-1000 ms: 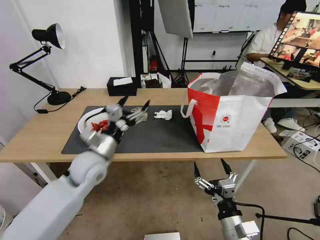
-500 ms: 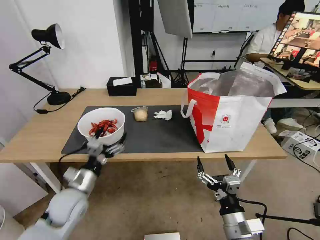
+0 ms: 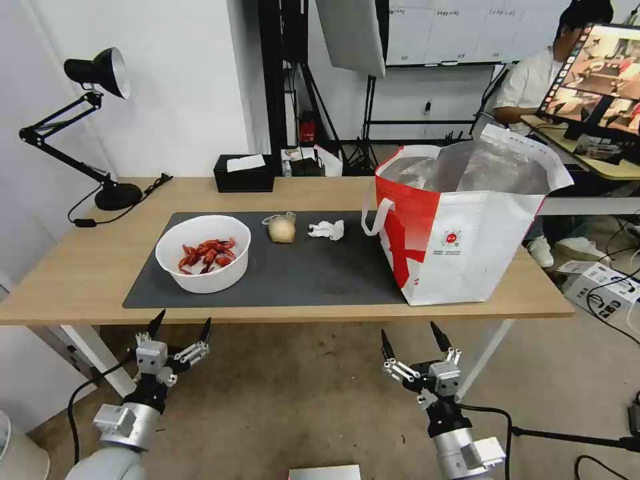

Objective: Pick up the trash from the table and place it into the takeout bag.

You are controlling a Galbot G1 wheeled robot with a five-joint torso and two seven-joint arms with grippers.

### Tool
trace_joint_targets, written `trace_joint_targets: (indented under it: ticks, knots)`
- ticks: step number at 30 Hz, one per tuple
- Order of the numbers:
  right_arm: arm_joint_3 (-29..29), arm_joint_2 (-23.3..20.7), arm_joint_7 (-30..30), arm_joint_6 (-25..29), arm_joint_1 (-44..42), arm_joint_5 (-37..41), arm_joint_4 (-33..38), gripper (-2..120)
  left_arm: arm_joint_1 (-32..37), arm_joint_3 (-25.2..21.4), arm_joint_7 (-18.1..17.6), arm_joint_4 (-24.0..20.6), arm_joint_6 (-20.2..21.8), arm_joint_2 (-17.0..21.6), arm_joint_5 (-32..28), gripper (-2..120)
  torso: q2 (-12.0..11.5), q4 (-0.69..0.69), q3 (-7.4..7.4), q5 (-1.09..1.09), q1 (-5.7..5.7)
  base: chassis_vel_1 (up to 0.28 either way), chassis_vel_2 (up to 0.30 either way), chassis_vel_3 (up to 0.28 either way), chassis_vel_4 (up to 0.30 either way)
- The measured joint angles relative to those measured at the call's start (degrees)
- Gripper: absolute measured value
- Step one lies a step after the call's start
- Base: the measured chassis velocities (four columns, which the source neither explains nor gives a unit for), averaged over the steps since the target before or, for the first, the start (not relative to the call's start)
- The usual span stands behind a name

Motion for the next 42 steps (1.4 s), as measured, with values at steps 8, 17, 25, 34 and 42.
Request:
trace_joint_targets:
  ticks: [8,17,25,34,42]
  knots:
    - [-0.8,-0.7,0.1,-0.3,0.6,0.4,0.3,100,0.8,-0.5,0.3,0.0,-0.1,-0.4,-0.2,100,0.0,0.0,0.0,0.0,0.0,0.0,0.0,0.0,0.0]
    - [-3.7,-3.5,0.4,-4.7,3.0,2.2,4.8,100,1.1,-0.6,1.0,-0.4,-0.1,-0.7,-0.4,100,0.0,0.0,0.0,0.0,0.0,0.0,0.0,0.0,0.0]
    - [-9.1,-9.5,1.8,-13.0,15.5,7.3,9.0,100,1.0,-0.6,0.9,-2.8,2.0,-0.7,-0.6,100,0.0,0.0,0.01,0.0,0.01,0.0,0.0,0.0,0.0]
    - [-16.2,-12.8,5.2,-19.6,27.4,11.7,6.5,100,1.7,-1.4,0.7,-4.6,3.8,-1.5,-0.5,100,0.0,0.0,0.0,0.0,0.01,0.0,0.0,0.0,0.0]
    - [-25.5,-10.6,9.6,-22.2,42.3,16.7,-2.8,100,1.1,-1.7,0.7,-4.3,4.4,-0.6,-1.2,100,0.0,0.0,0.01,0.0,0.01,0.0,0.0,0.0,0.0]
